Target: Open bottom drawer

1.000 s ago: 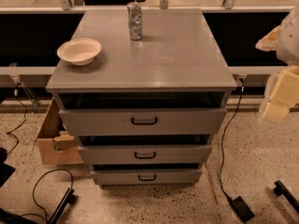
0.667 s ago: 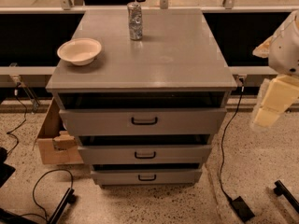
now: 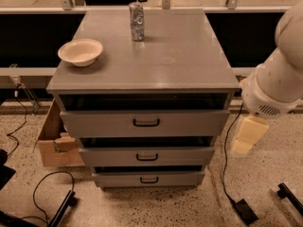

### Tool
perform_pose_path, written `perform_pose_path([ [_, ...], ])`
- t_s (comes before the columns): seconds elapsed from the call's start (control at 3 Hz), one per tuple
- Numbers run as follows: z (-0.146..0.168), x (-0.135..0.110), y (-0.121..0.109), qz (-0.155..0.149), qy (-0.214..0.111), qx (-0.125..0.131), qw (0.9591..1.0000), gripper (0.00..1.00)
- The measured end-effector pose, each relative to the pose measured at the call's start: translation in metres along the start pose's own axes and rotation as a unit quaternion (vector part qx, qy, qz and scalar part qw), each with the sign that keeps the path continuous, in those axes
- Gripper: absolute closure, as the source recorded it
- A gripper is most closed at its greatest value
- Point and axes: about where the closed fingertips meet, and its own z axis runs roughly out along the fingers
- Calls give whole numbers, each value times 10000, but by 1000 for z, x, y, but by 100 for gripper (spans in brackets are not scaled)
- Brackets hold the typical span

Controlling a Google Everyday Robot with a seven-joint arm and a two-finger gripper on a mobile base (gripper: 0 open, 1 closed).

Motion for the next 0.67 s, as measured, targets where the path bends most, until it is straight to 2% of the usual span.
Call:
perform_pose_path([
  [0.33,61,2,9,8,52,5,10000,0],
  [0.67,119,2,21,135,5,-115,9998,0],
])
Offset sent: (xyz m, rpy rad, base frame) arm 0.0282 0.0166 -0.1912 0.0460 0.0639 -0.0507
